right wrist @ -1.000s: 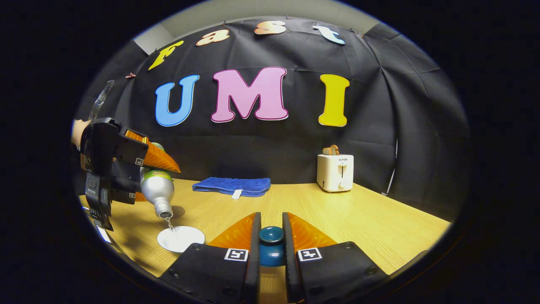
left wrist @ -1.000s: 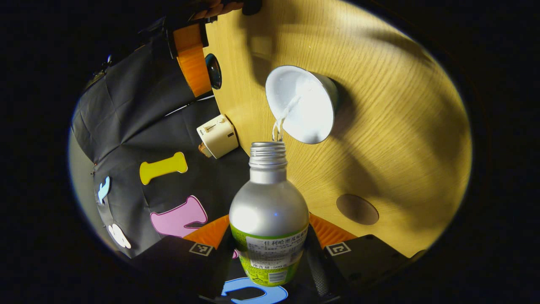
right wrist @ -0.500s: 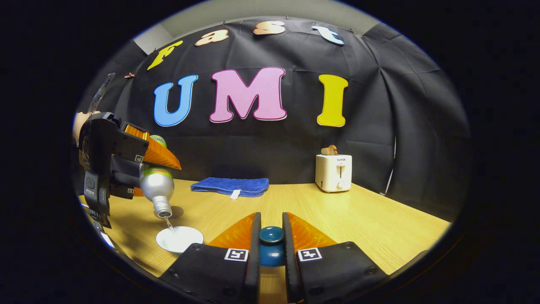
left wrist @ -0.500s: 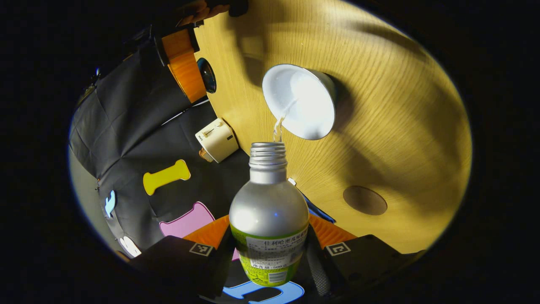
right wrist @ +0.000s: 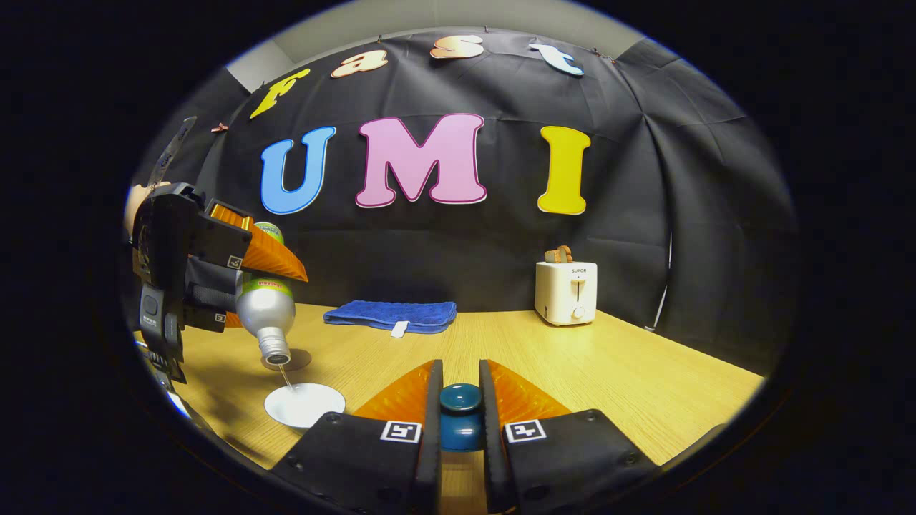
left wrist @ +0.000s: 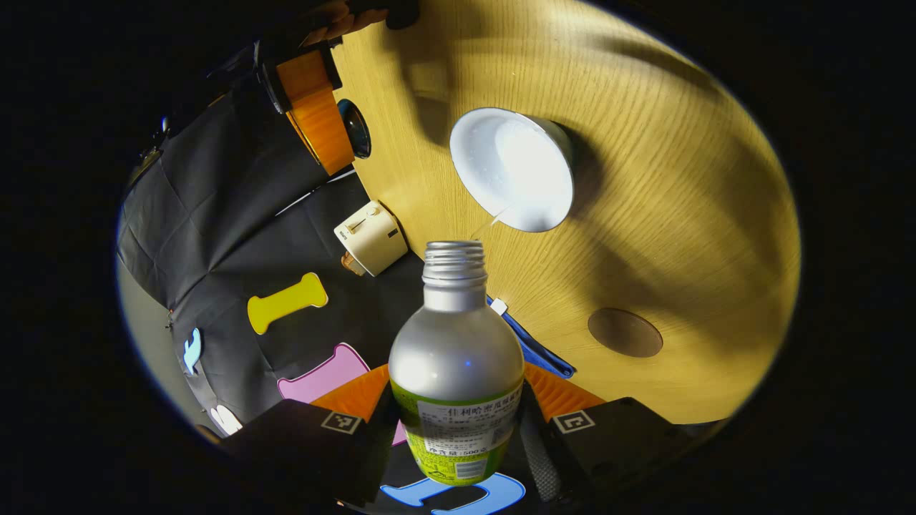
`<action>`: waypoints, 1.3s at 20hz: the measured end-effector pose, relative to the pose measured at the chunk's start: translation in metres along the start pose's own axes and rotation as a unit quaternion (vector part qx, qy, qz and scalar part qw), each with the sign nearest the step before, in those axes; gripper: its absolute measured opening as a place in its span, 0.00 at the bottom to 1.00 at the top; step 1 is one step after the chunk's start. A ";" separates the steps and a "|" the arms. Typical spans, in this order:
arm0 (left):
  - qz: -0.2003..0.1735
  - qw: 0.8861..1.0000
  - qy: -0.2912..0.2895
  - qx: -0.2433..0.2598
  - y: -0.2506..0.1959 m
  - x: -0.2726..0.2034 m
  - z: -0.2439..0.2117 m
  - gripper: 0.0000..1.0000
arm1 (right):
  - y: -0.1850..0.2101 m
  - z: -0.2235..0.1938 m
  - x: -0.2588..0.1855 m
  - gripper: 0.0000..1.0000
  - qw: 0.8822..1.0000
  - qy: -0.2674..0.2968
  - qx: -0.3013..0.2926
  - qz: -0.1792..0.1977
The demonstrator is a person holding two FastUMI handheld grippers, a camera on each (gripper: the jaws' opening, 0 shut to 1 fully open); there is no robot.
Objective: Open the teacup lid with one hand, grasp the water bottle and pour water into the teacup with the other hand; after pouring, place the water bottle on the coaster and then close the teacup lid.
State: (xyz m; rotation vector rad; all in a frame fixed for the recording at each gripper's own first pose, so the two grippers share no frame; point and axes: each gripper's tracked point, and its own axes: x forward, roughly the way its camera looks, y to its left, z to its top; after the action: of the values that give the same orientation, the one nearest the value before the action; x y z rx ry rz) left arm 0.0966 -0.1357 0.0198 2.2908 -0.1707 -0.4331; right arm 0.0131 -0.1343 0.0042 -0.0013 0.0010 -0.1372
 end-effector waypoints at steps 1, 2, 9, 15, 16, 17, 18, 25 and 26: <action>0.002 1.000 0.000 0.000 0.000 0.000 0.000 0.82 | 0.000 0.000 0.000 0.28 1.000 0.000 0.000 0.000; 0.003 1.000 -0.001 0.000 0.000 0.000 0.001 0.82 | 0.000 0.000 0.000 0.28 1.000 0.000 0.000 0.000; 0.015 1.000 -0.004 -0.020 0.000 0.000 0.001 0.82 | 0.000 0.000 0.000 0.28 1.000 0.000 0.000 0.000; 0.027 0.998 -0.008 -0.056 -0.006 -0.001 0.004 0.82 | 0.000 0.000 0.000 0.28 1.000 0.000 0.000 0.000; 0.031 0.998 -0.010 -0.062 -0.005 -0.001 0.004 0.82 | 0.000 0.000 0.000 0.28 1.000 0.000 0.000 0.000; 0.036 0.996 -0.010 -0.077 -0.005 -0.001 0.004 0.82 | 0.000 0.000 0.000 0.28 1.000 0.000 0.000 0.000; 0.042 0.994 -0.012 -0.105 -0.007 0.001 0.003 0.82 | 0.000 0.000 0.000 0.28 1.000 0.000 0.000 0.000; 0.121 0.889 -0.017 -0.441 -0.022 -0.013 0.005 0.81 | 0.000 0.000 0.001 0.28 1.000 0.000 0.000 0.000; 0.139 0.861 -0.020 -0.489 -0.020 -0.018 0.003 0.81 | 0.000 0.000 0.000 0.28 1.000 0.000 0.000 0.000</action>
State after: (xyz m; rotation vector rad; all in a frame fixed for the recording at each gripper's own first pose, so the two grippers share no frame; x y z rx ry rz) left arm 0.0787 -0.1197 0.0079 1.2269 -0.2297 -0.3075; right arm 0.0135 -0.1342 0.0045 -0.0015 0.0006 -0.1375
